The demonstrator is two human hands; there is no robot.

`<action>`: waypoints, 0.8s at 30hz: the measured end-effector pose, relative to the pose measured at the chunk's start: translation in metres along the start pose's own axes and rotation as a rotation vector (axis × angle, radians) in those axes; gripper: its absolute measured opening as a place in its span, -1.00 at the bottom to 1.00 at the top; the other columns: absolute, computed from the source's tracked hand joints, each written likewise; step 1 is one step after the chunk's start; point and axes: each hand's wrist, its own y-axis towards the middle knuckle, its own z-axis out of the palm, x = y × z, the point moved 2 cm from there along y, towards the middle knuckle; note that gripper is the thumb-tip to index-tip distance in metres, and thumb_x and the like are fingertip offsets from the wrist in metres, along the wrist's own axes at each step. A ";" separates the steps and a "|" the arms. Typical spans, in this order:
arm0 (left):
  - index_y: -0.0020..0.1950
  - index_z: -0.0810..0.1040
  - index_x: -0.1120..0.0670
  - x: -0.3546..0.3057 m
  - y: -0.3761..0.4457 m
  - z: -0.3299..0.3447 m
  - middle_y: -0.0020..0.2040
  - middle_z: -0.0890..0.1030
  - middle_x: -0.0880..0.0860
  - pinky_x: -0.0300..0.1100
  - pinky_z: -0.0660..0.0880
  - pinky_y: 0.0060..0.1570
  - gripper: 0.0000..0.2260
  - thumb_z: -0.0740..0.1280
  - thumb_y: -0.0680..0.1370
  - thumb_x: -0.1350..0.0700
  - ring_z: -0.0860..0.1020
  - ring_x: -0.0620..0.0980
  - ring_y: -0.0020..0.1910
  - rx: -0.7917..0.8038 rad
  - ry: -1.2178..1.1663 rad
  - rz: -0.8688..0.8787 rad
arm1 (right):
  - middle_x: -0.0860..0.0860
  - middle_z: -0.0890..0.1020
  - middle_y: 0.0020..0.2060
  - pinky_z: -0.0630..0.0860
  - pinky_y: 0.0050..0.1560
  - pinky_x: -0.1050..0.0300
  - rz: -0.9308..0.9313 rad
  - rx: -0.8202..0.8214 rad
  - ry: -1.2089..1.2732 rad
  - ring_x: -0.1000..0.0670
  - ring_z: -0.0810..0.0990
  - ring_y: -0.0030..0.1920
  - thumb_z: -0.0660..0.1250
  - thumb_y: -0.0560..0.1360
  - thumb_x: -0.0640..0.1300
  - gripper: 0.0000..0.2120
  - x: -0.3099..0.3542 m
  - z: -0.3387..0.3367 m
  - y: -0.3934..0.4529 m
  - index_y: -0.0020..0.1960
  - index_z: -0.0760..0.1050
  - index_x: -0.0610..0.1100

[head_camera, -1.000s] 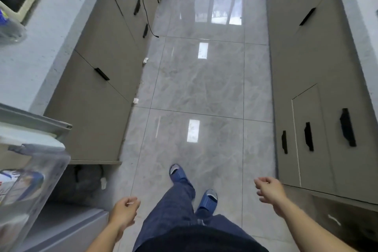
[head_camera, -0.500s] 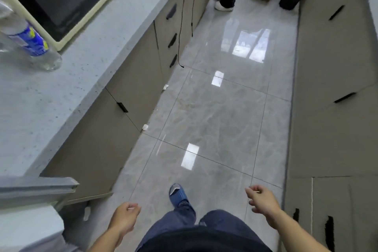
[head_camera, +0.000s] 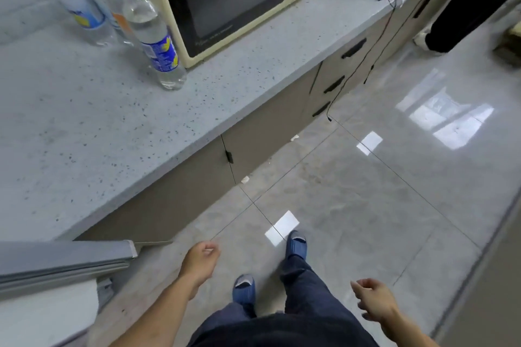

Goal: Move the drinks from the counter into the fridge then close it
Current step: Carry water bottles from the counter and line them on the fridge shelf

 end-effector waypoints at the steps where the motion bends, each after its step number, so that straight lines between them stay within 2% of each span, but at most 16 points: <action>1: -0.01 0.56 -0.01 -0.001 0.000 -0.001 -0.03 0.62 0.05 -0.18 0.53 -0.23 -0.96 0.32 0.58 0.07 0.58 0.03 -0.12 -0.028 -0.015 -0.020 | -0.14 0.51 -0.37 0.34 -0.43 0.19 -0.017 0.020 -0.028 -0.07 0.40 -0.38 0.37 0.53 -0.15 -0.84 0.016 -0.004 0.013 -0.13 0.53 -0.25; 5: -0.01 0.55 -0.03 -0.004 -0.009 -0.003 -0.01 0.61 0.06 -0.18 0.56 -0.27 -0.96 0.31 0.58 0.07 0.59 0.05 -0.09 -0.153 -0.079 -0.124 | -0.12 0.51 -0.42 0.35 -0.45 0.19 -0.104 0.100 -0.104 -0.05 0.40 -0.42 0.39 0.52 -0.13 -0.85 0.086 -0.011 0.056 -0.13 0.53 -0.21; 9: -0.05 0.57 -0.02 -0.008 -0.022 0.002 -0.04 0.64 0.06 -0.20 0.54 -0.33 -0.96 0.33 0.55 0.06 0.61 0.05 -0.17 -0.302 -0.204 -0.195 | -0.05 0.51 -0.51 0.36 -0.46 0.21 -0.248 0.192 -0.199 -0.04 0.40 -0.49 0.40 0.49 -0.12 -0.86 0.167 -0.004 0.084 -0.12 0.55 -0.20; 11: -0.07 0.56 -0.05 -0.014 -0.029 0.004 -0.03 0.65 0.05 -0.17 0.57 -0.30 -0.99 0.35 0.53 0.06 0.63 0.05 -0.15 -0.367 -0.274 -0.213 | -0.04 0.52 -0.51 0.37 -0.46 0.20 -0.333 0.239 -0.235 -0.04 0.42 -0.50 0.39 0.50 -0.13 -0.86 0.211 0.005 0.083 -0.09 0.55 -0.21; 13: -0.05 0.55 -0.07 -0.024 -0.034 0.004 -0.02 0.64 0.04 -0.10 0.62 -0.18 -0.99 0.35 0.54 0.04 0.63 0.03 -0.11 -0.433 -0.304 -0.200 | -0.06 0.55 -0.47 0.41 -0.40 0.15 -0.433 0.281 -0.271 -0.05 0.46 -0.45 0.38 0.52 -0.13 -0.86 0.253 0.017 0.070 -0.10 0.57 -0.21; 15: -0.06 0.56 -0.07 -0.039 -0.036 -0.001 -0.04 0.65 0.02 -0.02 0.63 -0.07 -0.98 0.36 0.55 0.06 0.62 0.01 -0.09 -0.505 -0.329 -0.149 | -0.08 0.60 -0.37 0.44 -0.27 0.07 -0.544 0.326 -0.287 -0.06 0.51 -0.34 0.37 0.53 -0.19 -0.90 0.294 0.034 0.049 -0.10 0.58 -0.23; 17: -0.09 0.57 -0.08 -0.060 -0.036 -0.011 -0.06 0.67 0.01 -0.08 0.63 -0.19 -0.94 0.37 0.56 0.09 0.63 -0.02 -0.11 -0.573 -0.389 -0.082 | -0.07 0.63 -0.27 0.49 -0.13 0.07 -0.664 0.386 -0.284 -0.05 0.56 -0.22 0.36 0.53 -0.24 -0.94 0.333 0.054 0.021 -0.09 0.58 -0.23; 19: -0.07 0.57 -0.12 -0.085 -0.033 -0.028 -0.06 0.66 -0.03 -0.22 0.57 -0.28 -0.92 0.35 0.58 0.07 0.63 -0.07 -0.11 -0.628 -0.431 -0.022 | -0.06 0.64 -0.23 0.53 -0.07 0.08 -0.761 0.453 -0.252 -0.02 0.58 -0.19 0.38 0.55 -0.21 -0.97 0.367 0.075 -0.011 -0.05 0.59 -0.16; 22: -0.01 0.56 -0.18 -0.127 -0.023 -0.065 -0.05 0.65 -0.10 -0.22 0.60 -0.17 -0.94 0.33 0.59 0.00 0.63 -0.13 -0.08 -0.675 -0.462 0.130 | -0.06 0.65 -0.24 0.58 -0.08 0.06 -0.925 0.524 -0.221 0.02 0.60 -0.21 0.39 0.55 -0.16 -0.97 0.418 0.105 -0.059 -0.04 0.58 -0.05; 24: 0.03 0.54 -0.22 -0.161 -0.014 -0.095 -0.04 0.64 -0.12 -0.24 0.60 -0.16 -0.93 0.32 0.59 -0.03 0.63 -0.15 -0.06 -0.686 -0.470 0.237 | -0.06 0.63 -0.27 0.55 -0.18 0.18 -1.046 0.560 -0.194 0.10 0.56 -0.27 0.40 0.54 -0.16 -0.95 0.453 0.123 -0.090 -0.01 0.59 -0.03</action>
